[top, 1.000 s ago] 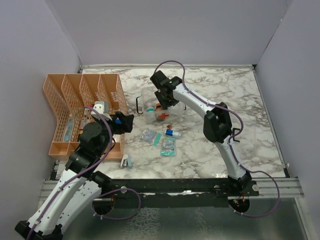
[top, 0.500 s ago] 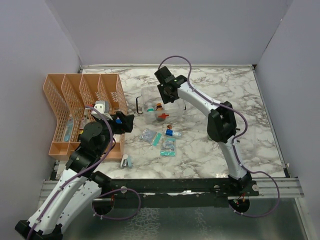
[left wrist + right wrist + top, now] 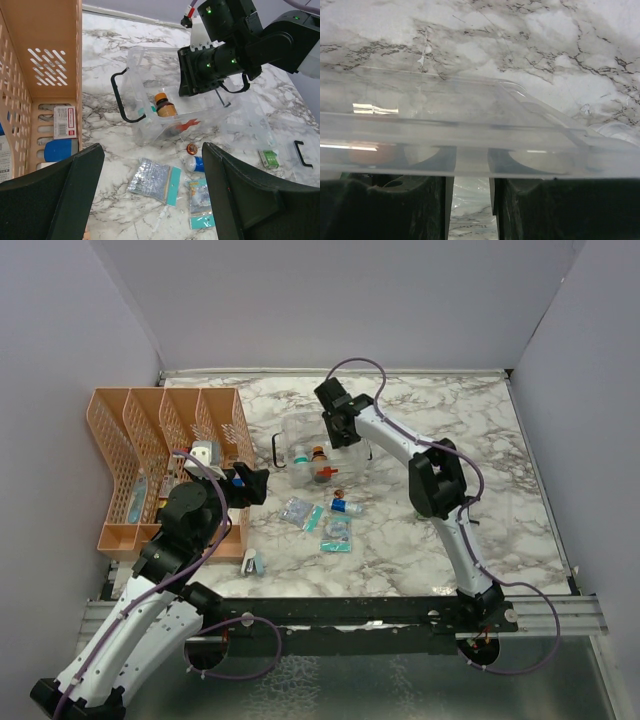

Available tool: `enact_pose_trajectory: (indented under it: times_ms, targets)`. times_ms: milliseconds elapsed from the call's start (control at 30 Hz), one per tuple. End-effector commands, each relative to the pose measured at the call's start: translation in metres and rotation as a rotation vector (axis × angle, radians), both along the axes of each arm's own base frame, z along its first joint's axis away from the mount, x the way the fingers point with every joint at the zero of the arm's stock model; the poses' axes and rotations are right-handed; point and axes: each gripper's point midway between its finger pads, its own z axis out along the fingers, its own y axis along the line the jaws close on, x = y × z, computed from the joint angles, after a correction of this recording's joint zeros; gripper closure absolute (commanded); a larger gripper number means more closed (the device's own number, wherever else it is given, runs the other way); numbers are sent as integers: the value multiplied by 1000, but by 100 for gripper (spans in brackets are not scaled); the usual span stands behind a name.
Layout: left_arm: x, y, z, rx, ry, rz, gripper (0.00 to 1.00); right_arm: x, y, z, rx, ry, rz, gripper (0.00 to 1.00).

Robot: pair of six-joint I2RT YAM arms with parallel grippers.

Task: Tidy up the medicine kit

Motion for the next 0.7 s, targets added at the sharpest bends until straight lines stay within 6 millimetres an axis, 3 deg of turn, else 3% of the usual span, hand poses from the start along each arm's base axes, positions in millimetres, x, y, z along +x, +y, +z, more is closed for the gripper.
enact_pose_trajectory:
  times_ms: [0,233,400,500,667]
  targets:
    - [1,0,4,-1,-18,1,18,-5,3,-17,3,38,21,70]
    - [1,-1,3,-3,-16,-5,18,-30,-4,-20,-7,130,32,72]
    - [1,-2,3,-7,-16,-11,18,-35,-9,-8,-17,149,6,72]
    - [2,-3,3,-5,-14,-13,18,-27,-4,15,14,101,-7,72]
    - [3,-10,-3,6,7,-44,17,-15,17,79,152,-2,20,68]
